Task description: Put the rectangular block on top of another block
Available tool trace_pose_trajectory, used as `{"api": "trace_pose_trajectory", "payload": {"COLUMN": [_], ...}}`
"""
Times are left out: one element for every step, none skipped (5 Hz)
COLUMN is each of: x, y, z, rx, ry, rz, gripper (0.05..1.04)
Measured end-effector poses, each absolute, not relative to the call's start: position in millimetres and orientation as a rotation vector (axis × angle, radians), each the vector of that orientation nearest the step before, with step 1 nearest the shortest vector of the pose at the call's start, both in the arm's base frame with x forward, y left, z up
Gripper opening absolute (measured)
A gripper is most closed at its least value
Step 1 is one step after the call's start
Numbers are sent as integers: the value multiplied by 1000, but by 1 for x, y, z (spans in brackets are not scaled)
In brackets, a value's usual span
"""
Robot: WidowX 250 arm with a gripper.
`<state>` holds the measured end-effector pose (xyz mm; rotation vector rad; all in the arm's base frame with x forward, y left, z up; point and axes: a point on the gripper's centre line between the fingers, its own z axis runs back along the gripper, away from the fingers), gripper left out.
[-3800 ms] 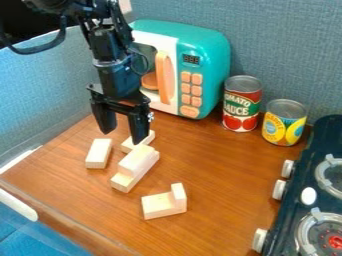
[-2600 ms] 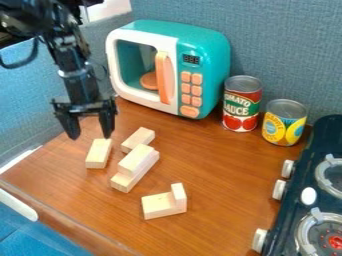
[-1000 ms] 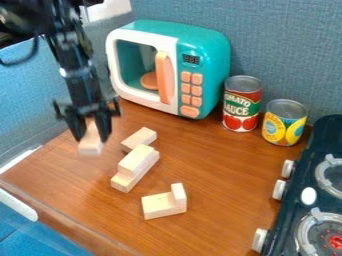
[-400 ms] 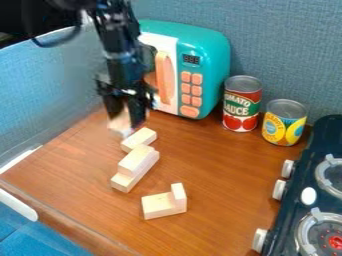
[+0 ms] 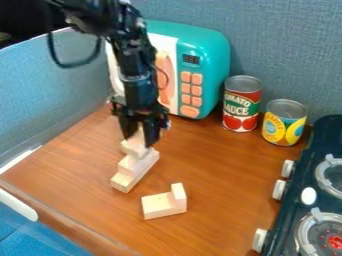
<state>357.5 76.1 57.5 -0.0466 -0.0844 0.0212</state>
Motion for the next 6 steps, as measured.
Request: {"api": "trace_pose_trajectory", "payload": {"x": [361, 360, 358, 355, 351, 350], "y": [69, 65, 69, 75, 82, 82], "z": [48, 47, 46, 47, 63, 64], "rx": [-50, -79, -100, -107, -100, -93], "ry": [-43, -35, -35, -34, -65, -60], "rz": [12, 5, 33, 58, 83, 86], "gripper": [557, 557, 557, 557, 557, 557]}}
